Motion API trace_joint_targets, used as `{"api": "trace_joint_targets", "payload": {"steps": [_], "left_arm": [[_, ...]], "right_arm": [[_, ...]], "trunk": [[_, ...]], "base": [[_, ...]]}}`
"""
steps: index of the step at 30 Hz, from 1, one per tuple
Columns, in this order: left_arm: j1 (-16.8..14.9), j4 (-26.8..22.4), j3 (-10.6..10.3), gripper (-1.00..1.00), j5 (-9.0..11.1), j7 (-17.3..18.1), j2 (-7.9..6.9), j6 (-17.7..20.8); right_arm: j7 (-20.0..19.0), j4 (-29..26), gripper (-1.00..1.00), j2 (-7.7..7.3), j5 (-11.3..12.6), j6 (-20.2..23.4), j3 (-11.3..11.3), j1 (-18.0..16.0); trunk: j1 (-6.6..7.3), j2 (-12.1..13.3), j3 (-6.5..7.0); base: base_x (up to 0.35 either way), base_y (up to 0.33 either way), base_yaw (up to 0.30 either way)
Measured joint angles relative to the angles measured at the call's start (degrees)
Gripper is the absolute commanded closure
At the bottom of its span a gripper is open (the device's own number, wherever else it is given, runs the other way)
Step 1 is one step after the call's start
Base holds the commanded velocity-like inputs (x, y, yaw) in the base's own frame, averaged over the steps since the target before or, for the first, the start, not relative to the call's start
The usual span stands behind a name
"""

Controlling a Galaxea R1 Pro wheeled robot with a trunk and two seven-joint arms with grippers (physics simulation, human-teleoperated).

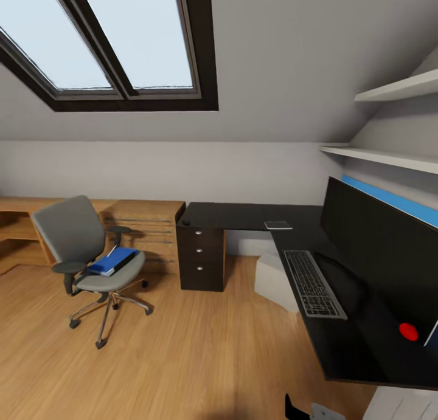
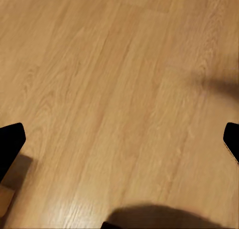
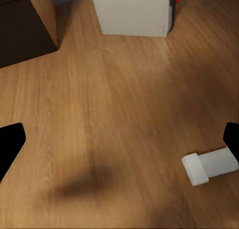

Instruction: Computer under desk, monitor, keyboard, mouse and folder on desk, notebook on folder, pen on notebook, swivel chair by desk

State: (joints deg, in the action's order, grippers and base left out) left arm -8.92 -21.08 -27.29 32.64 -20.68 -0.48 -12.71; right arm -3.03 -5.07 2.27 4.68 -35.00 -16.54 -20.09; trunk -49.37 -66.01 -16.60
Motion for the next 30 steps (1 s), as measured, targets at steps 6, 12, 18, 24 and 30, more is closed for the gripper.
{"api": "trace_joint_targets", "payload": {"steps": [6, 12, 18, 24, 30], "left_arm": [[0.00, 0.02, -0.04, -1.00, 0.00, 0.00, 0.00, 0.00], [0.00, 0.02, -0.04, -1.00, 0.00, 0.01, 0.02, 0.00], [0.00, 0.02, -0.01, -1.00, 0.00, 0.00, 0.01, 0.00], [0.00, 0.02, 0.00, -1.00, 0.01, -0.01, 0.00, -0.01], [0.00, 0.02, 0.00, -1.00, 0.02, -0.01, 0.00, -0.01]], "right_arm": [[-0.05, 0.02, -1.00, 0.00, 0.01, 0.00, -0.01, 0.00], [-0.07, 0.03, -1.00, -0.07, -0.03, -0.04, 0.00, 0.00], [-0.08, 0.02, -1.00, -0.09, -0.01, -0.01, 0.00, 0.00], [-0.23, 0.03, -1.00, 0.15, 0.01, 0.00, 0.11, 0.00], [-0.23, 0.03, -1.00, 0.15, 0.01, 0.02, 0.11, 0.00]], "trunk": [[0.00, 0.00, 0.00], [0.00, 0.00, 0.00], [0.00, 0.00, 0.00], [0.00, 0.00, 0.00], [0.00, 0.00, 0.00]], "base": [[0.328, 0.000, 0.009], [0.328, 0.000, 0.001], [0.329, 0.011, 0.000], [0.330, 0.101, 0.000], [0.330, 0.115, 0.000]]}}
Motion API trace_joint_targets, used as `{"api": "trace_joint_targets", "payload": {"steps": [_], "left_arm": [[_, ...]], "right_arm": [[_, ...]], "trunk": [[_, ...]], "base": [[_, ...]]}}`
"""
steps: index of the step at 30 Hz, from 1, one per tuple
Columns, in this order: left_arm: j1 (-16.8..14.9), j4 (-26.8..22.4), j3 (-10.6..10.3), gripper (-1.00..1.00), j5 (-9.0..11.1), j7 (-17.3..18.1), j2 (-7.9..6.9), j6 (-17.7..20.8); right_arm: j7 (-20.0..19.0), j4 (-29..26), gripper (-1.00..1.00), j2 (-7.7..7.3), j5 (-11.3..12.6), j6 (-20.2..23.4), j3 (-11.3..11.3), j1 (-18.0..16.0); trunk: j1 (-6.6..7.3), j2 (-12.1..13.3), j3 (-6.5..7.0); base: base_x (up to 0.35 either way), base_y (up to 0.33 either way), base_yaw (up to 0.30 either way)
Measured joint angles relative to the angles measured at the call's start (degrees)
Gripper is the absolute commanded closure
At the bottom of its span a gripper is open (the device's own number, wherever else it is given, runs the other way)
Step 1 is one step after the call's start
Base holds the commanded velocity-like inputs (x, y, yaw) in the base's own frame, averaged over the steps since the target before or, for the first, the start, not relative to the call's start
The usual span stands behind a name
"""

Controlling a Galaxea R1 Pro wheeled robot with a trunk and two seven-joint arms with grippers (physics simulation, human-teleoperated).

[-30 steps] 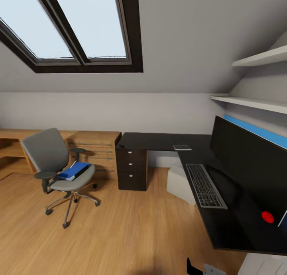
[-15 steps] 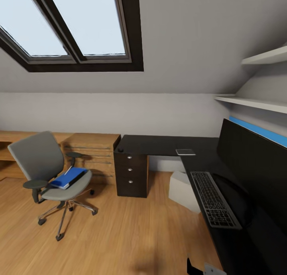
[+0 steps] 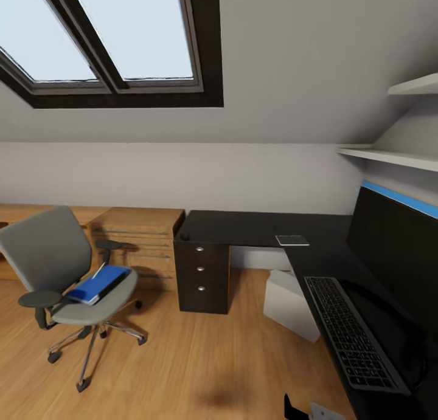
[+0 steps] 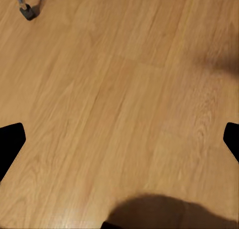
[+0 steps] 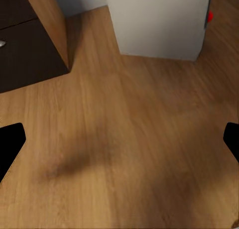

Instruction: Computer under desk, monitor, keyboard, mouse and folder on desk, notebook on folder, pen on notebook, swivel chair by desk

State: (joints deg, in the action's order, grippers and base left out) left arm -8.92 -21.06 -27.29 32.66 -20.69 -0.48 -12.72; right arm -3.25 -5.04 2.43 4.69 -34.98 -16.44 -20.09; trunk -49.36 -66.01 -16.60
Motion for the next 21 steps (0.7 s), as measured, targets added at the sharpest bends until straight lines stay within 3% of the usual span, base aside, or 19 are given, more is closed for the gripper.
{"api": "trace_joint_targets", "payload": {"steps": [21], "left_arm": [[0.01, -0.02, -0.08, -1.00, -0.02, 0.01, 0.08, 0.03]], "right_arm": [[0.07, 0.00, -1.00, 0.02, -0.68, -0.02, 0.04, 0.00]], "trunk": [[0.00, 0.00, 0.00]], "base": [[0.330, 0.114, 0.000]]}}
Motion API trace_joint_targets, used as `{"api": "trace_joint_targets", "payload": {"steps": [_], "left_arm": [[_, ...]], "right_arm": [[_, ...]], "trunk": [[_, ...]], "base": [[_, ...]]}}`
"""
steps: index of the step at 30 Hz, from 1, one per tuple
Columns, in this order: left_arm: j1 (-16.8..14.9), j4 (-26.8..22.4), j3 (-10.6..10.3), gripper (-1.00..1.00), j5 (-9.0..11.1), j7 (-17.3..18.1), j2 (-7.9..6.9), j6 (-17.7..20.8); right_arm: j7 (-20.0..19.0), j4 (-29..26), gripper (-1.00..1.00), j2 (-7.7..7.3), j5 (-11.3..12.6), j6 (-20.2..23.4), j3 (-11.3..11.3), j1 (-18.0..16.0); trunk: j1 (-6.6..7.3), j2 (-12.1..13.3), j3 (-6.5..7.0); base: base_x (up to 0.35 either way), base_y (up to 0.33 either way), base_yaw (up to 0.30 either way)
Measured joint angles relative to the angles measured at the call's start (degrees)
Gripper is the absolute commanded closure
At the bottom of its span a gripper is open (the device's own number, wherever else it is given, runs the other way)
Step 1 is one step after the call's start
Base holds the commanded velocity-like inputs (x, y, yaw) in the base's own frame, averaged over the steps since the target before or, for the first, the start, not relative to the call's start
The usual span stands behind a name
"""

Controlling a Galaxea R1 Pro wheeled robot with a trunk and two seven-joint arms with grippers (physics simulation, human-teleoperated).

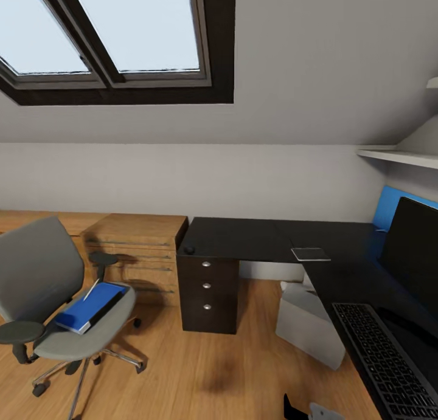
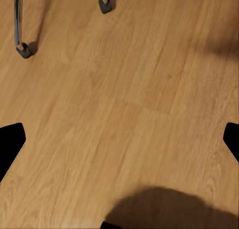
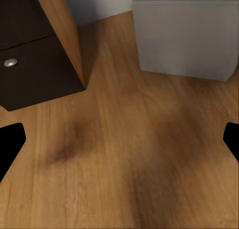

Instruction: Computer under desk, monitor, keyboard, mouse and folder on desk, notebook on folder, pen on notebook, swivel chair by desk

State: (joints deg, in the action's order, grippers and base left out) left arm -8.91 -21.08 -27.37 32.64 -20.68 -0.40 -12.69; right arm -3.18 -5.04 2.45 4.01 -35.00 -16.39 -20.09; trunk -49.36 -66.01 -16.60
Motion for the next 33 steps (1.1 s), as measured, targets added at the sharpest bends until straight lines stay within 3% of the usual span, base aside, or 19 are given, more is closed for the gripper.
{"api": "trace_joint_targets", "payload": {"steps": [23, 33], "left_arm": [[0.00, 0.00, 0.08, -1.00, -0.06, -0.02, -0.01, -0.10], [0.00, 0.02, 0.08, -1.00, 0.03, -0.07, -0.07, -2.18]], "right_arm": [[0.08, 0.00, -1.00, -0.02, -0.01, -0.11, -0.10, 0.00], [0.08, 0.00, -1.00, 0.00, -0.03, 0.06, -0.10, 0.00]], "trunk": [[0.00, 0.00, 0.00], [-0.03, 0.00, 0.00]], "base": [[0.330, 0.074, 0.000], [0.233, 0.001, 0.000]]}}
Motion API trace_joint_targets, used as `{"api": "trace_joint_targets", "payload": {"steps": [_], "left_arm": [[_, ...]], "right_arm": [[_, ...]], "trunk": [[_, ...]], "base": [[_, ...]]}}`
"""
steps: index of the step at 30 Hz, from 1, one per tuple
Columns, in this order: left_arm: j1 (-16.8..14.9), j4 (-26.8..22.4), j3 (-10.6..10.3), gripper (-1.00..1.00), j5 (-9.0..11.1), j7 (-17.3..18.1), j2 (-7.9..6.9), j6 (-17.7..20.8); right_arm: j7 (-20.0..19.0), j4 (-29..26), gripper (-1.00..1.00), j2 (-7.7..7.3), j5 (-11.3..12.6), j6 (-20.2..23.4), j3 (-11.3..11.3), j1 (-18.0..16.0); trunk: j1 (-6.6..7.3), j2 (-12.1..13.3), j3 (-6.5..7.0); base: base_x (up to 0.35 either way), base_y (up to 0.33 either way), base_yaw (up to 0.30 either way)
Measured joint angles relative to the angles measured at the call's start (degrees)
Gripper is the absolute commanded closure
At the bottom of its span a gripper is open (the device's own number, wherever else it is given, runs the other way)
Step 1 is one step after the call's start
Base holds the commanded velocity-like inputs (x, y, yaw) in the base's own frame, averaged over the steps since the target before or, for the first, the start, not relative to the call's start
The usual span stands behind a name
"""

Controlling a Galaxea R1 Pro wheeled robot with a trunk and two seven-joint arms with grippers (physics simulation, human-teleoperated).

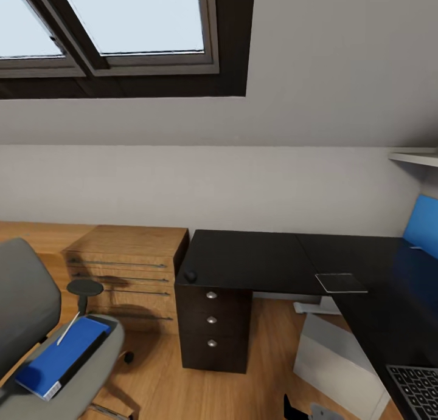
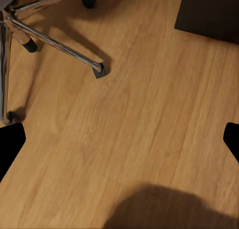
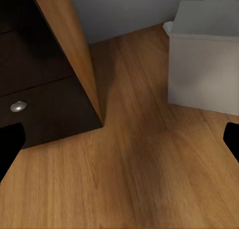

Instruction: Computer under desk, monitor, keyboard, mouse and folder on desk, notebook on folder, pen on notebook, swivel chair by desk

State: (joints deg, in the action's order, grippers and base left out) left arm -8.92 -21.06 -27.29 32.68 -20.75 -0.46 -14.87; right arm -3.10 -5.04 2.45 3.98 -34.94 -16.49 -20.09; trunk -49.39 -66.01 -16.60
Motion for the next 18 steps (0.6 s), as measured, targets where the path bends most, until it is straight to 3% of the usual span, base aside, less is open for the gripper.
{"api": "trace_joint_targets", "payload": {"steps": [18], "left_arm": [[0.00, -0.05, -0.08, -1.00, 0.00, -0.34, 0.02, -0.13]], "right_arm": [[0.00, 0.03, -1.00, 0.05, 0.00, 0.00, 0.01, 0.00]], "trunk": [[3.50, 6.41, 2.87]], "base": [[0.006, 0.000, 0.000]]}}
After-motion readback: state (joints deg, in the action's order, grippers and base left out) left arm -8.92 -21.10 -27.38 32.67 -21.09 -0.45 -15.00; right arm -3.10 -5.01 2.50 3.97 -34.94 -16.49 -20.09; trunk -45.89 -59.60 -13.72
